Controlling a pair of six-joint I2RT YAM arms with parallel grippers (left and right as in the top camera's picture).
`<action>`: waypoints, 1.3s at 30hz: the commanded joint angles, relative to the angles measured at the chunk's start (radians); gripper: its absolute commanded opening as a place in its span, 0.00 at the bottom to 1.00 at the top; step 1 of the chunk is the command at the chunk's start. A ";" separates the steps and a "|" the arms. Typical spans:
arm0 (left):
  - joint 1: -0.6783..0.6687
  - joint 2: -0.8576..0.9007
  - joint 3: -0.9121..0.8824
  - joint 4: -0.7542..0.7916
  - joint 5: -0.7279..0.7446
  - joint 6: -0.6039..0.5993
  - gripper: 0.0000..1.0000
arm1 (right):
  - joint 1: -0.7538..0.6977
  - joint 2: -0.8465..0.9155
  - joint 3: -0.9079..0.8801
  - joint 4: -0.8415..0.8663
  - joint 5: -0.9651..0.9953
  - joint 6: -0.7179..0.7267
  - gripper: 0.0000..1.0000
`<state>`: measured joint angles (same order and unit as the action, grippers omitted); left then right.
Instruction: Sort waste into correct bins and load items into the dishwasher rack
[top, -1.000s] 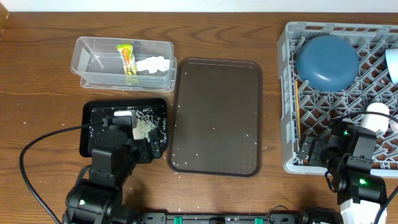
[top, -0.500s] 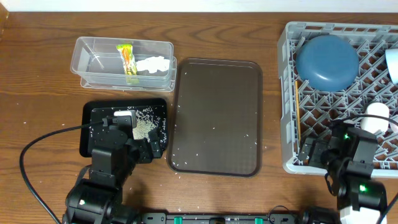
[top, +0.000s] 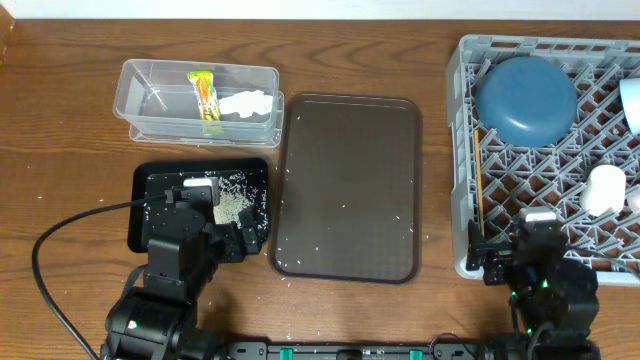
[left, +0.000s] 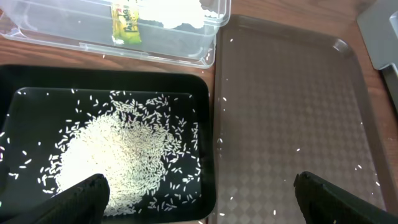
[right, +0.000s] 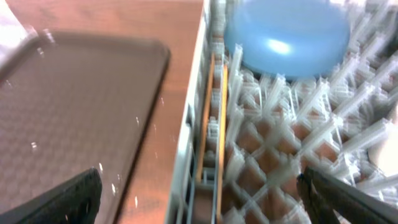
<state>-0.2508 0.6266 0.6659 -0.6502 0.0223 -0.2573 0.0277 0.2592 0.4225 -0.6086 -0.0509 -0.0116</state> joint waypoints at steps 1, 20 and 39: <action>-0.002 -0.001 -0.004 0.001 -0.012 0.010 0.98 | 0.011 -0.079 -0.114 0.119 -0.010 -0.012 0.99; -0.002 -0.001 -0.004 0.001 -0.012 0.010 0.98 | -0.008 -0.248 -0.417 0.538 -0.005 -0.012 0.99; -0.002 -0.001 -0.004 0.001 -0.012 0.010 0.98 | -0.008 -0.248 -0.417 0.538 -0.005 -0.012 0.99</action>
<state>-0.2508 0.6266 0.6624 -0.6502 0.0223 -0.2573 0.0238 0.0174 0.0082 -0.0673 -0.0528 -0.0154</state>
